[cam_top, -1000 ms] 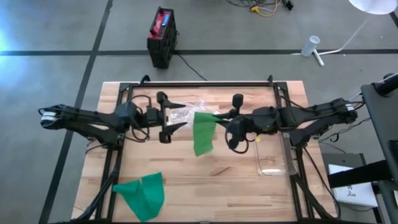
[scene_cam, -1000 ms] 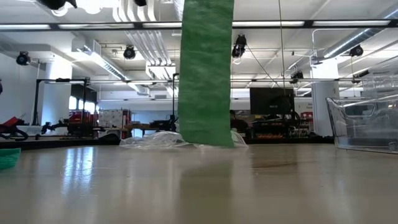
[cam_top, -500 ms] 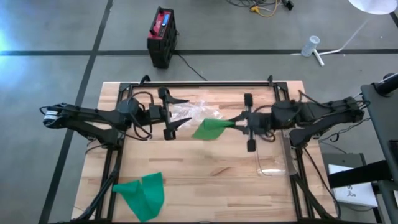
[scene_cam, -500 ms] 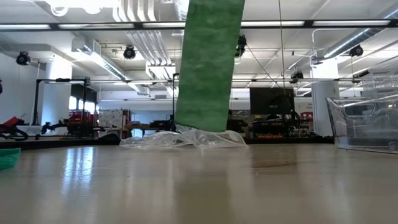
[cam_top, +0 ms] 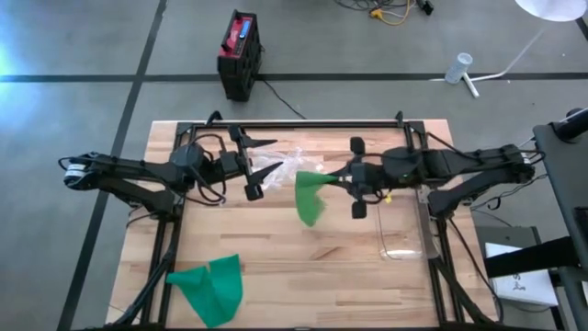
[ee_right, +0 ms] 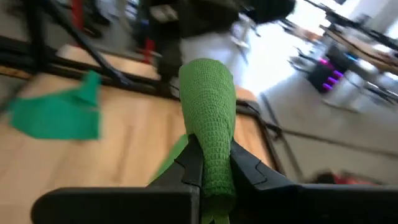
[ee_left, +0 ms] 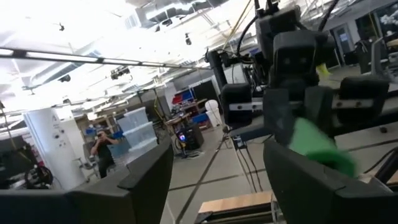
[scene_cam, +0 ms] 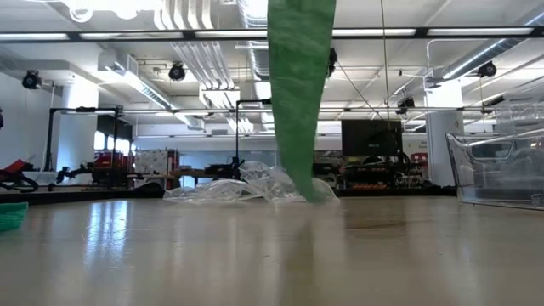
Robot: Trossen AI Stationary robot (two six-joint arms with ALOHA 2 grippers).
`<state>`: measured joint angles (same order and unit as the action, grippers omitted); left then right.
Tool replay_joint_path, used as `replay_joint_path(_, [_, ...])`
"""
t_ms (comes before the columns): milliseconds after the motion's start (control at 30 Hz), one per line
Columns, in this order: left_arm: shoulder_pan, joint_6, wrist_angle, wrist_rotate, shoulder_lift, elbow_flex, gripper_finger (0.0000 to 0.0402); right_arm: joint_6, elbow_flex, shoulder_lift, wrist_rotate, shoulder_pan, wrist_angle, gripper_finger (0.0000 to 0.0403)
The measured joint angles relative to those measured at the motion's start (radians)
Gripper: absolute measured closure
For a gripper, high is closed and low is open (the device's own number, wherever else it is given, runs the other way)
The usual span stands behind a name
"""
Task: Roll bandage
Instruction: Roll the green bandage
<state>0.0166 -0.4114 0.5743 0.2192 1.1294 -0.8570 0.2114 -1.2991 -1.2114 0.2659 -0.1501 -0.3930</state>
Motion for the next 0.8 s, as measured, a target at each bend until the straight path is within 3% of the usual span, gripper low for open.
replay_joint_path(67, [0.000,0.011,-0.007,0.000,0.000,0.000,0.0165,-0.009,0.000,-0.001,0.066,0.000,-0.031,0.0379])
replay_joint_path(167, [0.003,0.020,-0.020,-0.035,0.008,0.000,0.0171,-0.021,0.003,-0.001,0.076,0.001,-0.041,0.0379])
replay_joint_path(300, [0.003,0.027,-0.036,-0.294,0.037,0.000,0.0175,-0.036,0.003,-0.001,0.074,0.000,-0.039,0.0379])
replay_joint_path(367, [0.005,0.030,-0.023,-0.358,0.063,0.000,0.0175,-0.036,0.003,-0.001,0.073,0.000,-0.037,0.0379])
replay_joint_path(533, [-0.017,0.170,-0.023,-0.238,0.130,-0.051,0.0159,-0.034,0.003,-0.016,0.050,0.000,-0.033,0.0379])
replay_joint_path(800, [-0.026,0.178,-0.180,-0.239,0.227,-0.169,0.0108,-0.009,0.004,-0.035,0.003,0.000,-0.022,0.0380])
